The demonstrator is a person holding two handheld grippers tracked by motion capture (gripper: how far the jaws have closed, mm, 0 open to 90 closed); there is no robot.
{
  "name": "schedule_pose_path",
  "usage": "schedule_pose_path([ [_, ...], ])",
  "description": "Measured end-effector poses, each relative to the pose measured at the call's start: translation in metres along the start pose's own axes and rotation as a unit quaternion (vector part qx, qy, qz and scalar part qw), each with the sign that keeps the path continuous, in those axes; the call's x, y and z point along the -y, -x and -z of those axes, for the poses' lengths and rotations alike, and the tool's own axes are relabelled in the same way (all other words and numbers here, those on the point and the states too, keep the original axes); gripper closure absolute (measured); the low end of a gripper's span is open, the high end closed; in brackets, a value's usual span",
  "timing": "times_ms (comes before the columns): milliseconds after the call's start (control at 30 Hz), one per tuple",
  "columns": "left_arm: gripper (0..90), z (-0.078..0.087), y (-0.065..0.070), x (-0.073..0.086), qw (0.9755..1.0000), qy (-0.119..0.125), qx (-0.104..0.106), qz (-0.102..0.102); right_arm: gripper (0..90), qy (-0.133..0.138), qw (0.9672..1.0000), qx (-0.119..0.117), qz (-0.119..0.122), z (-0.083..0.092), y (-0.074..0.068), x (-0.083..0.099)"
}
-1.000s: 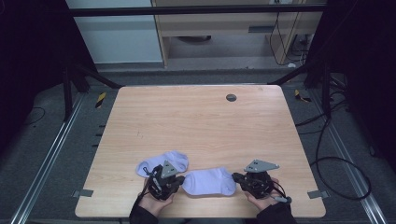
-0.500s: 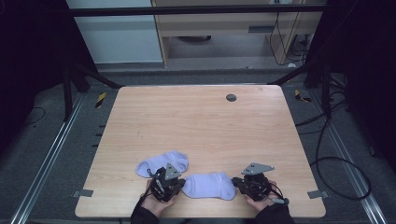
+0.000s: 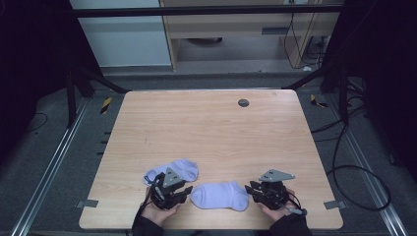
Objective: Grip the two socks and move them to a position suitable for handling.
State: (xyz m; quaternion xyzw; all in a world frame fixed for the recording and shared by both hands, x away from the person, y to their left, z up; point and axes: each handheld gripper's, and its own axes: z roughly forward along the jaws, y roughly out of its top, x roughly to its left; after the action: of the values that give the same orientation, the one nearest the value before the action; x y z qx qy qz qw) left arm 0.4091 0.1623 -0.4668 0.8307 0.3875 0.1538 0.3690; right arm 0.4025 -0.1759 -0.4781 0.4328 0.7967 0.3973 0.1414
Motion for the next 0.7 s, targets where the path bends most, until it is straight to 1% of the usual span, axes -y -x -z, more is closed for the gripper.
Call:
schedule_pose_path([
  [33,59.9,0.002,-0.003,0.0,1.0,0.004,-0.005,0.003,69.6,0.004,1.0,-0.001,-0.005,0.0,0.0,-0.001],
  [67,58.6,0.002,-0.003,0.0,1.0,0.004,-0.005,0.003,69.6,0.004,1.0,-0.001,-0.005,0.0,0.0,-0.001],
  [133,57.9,0.005,-0.01,0.0,0.9999,0.008,-0.011,0.011,67.0,0.014,0.9999,0.007,-0.003,0.001,0.001,-0.003],
  [167,57.2,0.007,-0.012,0.001,0.9998,0.011,-0.013,0.013,66.2,0.017,0.9998,0.008,-0.007,0.001,0.001,-0.005],
  [333,53.6,0.015,-0.026,0.002,0.9991,0.021,-0.027,0.027,61.8,0.033,0.9994,0.013,-0.001,-0.002,0.0,-0.013],
  [367,52.4,0.017,-0.03,0.003,0.9986,0.025,-0.033,0.033,59.6,0.037,0.9992,0.013,0.001,-0.003,-0.001,-0.017],
  [400,51.7,0.017,-0.03,0.003,0.9986,0.025,-0.033,0.033,59.6,0.037,0.9992,0.013,0.001,-0.003,-0.001,-0.017],
  [533,49.5,0.023,-0.042,0.006,0.9977,0.029,-0.045,0.041,57.3,0.054,0.9985,0.011,-0.005,-0.007,-0.006,-0.032],
  [567,49.5,0.025,-0.045,0.007,0.9974,0.03,-0.049,0.044,57.3,0.054,0.9985,0.011,-0.005,-0.007,-0.006,-0.032],
  [700,47.7,0.032,-0.059,0.011,0.9954,0.04,-0.065,0.058,54.5,0.065,0.9979,0.007,0.0,-0.015,-0.015,-0.046],
])
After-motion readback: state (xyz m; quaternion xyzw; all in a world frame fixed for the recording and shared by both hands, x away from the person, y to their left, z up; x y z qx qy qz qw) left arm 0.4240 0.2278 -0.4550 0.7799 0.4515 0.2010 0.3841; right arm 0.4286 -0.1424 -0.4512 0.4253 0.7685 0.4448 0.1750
